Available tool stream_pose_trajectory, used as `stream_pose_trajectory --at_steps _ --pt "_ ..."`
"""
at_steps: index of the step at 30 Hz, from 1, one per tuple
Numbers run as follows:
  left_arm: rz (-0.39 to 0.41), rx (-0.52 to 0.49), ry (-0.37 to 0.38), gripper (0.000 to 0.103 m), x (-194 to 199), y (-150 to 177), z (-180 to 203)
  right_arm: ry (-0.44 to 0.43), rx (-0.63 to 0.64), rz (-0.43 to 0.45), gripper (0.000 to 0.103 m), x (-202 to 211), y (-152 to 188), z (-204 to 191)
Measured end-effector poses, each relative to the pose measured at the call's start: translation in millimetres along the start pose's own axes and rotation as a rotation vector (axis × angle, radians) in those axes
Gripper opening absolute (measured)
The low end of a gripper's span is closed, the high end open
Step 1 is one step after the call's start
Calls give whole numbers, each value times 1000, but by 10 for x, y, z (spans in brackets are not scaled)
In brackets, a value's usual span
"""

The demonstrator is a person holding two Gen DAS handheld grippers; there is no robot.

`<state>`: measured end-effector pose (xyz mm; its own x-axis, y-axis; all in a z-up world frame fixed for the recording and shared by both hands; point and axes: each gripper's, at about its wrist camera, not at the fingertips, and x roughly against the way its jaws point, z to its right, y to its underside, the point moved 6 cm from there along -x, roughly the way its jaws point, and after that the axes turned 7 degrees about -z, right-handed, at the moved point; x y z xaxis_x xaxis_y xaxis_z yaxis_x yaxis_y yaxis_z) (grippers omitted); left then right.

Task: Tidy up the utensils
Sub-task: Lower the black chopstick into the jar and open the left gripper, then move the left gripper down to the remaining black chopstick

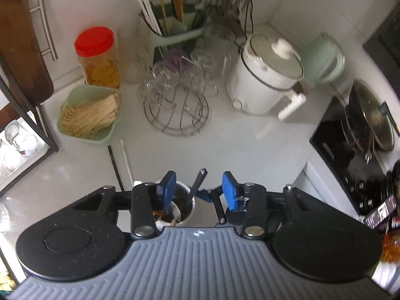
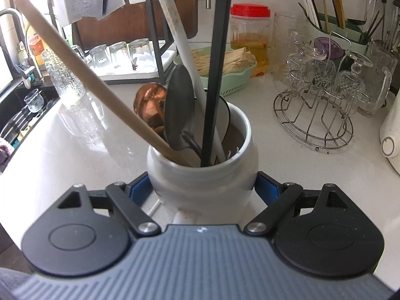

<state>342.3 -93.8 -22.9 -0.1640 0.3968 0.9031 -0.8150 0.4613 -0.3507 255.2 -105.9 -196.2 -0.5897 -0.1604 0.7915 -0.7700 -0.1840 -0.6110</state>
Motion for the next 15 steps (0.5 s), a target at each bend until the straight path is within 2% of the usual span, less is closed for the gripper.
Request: stream_pose_trajectory --at_steps 2,5,7,8,10,15 --pt "31 14 -2 51 56 9 -25 3 -5 -2 90 2 0 1" --pt "101 35 -26 61 188 56 -83 9 -13 -2 90 2 2 0" --pt "147 56 -20 62 292 112 -138 12 -16 1 90 -2 0 -2" --pt "171 68 -28 66 346 141 -169 14 -19 2 90 -2 0 -4" --pt "214 84 -72 66 450 207 -243 16 -25 3 90 -7 -2 -3" --pt "296 146 -100 66 674 438 -472 25 -36 9 90 -5 3 -8"
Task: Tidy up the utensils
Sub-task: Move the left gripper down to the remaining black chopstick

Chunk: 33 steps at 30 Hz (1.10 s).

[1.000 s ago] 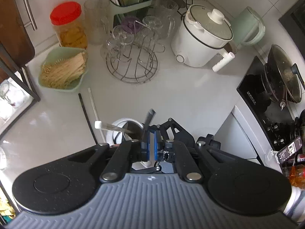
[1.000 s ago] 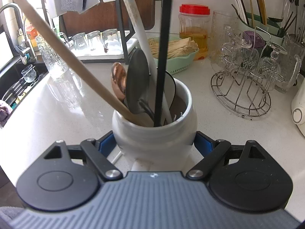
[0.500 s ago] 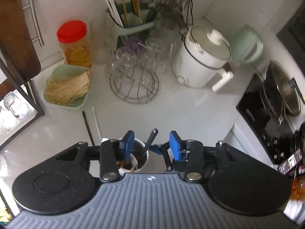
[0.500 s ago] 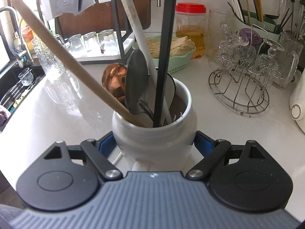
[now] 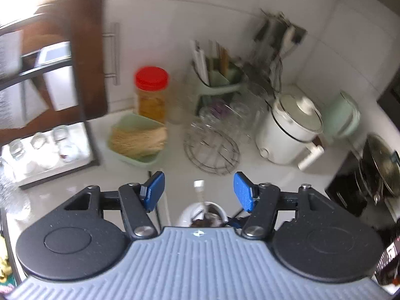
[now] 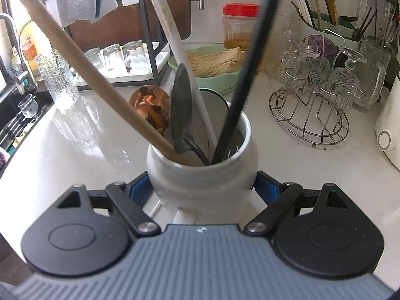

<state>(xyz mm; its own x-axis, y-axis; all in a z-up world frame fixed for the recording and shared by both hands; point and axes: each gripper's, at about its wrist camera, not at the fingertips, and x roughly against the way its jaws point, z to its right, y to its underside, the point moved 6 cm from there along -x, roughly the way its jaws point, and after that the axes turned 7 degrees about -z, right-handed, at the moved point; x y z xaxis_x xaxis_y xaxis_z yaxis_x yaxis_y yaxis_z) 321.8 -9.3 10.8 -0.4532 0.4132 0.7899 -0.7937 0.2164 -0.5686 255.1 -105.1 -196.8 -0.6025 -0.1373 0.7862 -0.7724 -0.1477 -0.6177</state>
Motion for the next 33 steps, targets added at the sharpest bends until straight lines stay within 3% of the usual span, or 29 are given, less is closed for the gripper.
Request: stream_pose_trajectory --at_steps 8,16,24,33 --pt "26 143 -47 67 94 332 -600 8 1 19 90 4 4 -8" --pt "-28 218 -80 67 -252 685 -1077 10 2 20 90 12 9 -20" --pt "-108 250 -86 67 -784 956 -1213 9 1 8 90 12 -9 33" --pt "-146 291 -64 67 -1464 922 -1186 15 4 -27 90 44 -5 153"
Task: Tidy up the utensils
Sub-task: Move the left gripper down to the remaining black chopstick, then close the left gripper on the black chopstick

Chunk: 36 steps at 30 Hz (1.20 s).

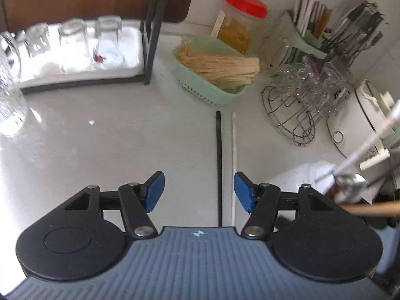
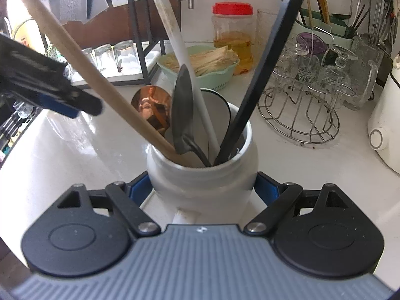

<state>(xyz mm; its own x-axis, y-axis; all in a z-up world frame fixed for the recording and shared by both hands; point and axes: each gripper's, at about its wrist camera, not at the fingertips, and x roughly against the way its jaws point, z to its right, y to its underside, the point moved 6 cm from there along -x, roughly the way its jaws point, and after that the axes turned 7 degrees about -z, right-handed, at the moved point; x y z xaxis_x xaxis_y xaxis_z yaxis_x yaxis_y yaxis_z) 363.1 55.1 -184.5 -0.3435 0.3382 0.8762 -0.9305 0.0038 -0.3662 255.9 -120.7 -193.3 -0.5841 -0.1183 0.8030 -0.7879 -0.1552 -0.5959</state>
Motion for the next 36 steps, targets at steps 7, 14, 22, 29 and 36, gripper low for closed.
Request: stream_pose_trajectory --at_steps 7,14,22,29,36 --pt "-20 13 33 65 -478 -212 146 -21 26 -41 90 22 12 50" --pt "-18 -26 -4 51 -864 -405 234 -25 36 -59 90 14 6 48" --pt "-15 -141 -96 30 -1214 -609 400 -42 59 -62 90 10 3 65" --pt "-4 -184 -125 22 -1312 -759 468 -51 67 -67 90 -3 -11 72" --pt "0 -239 -172 15 -1360 -813 539 -60 75 -71 90 -19 -20 89"
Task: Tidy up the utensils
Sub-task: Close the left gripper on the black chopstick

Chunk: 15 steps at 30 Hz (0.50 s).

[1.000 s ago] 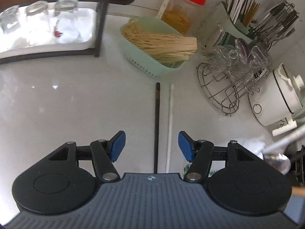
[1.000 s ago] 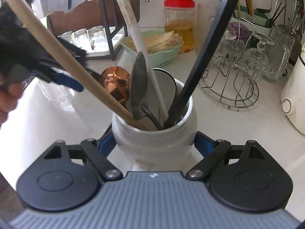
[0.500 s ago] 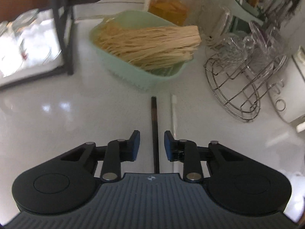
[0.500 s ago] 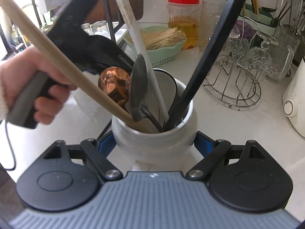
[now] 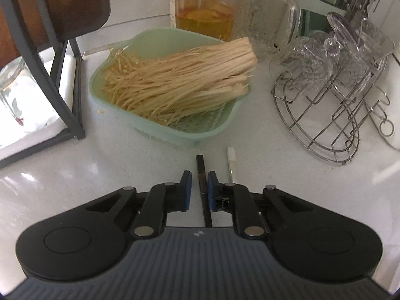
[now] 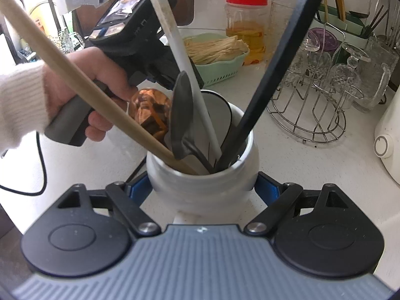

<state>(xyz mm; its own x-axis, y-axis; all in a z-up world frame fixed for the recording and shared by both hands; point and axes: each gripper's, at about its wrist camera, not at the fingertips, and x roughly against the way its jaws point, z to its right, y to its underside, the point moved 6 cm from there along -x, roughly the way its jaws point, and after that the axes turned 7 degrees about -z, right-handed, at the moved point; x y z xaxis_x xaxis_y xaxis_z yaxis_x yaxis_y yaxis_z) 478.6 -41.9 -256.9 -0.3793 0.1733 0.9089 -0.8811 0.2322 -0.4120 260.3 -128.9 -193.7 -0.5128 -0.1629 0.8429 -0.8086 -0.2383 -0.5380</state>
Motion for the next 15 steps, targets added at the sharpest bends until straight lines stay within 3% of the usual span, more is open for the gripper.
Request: stream_pose_trajectory --at_steps 8,15 --pt "-4 -42 -11 9 25 49 77 -5 3 -3 90 -1 2 8" --pt "0 -11 6 7 98 143 9 -2 -4 -10 90 -4 -12 5"
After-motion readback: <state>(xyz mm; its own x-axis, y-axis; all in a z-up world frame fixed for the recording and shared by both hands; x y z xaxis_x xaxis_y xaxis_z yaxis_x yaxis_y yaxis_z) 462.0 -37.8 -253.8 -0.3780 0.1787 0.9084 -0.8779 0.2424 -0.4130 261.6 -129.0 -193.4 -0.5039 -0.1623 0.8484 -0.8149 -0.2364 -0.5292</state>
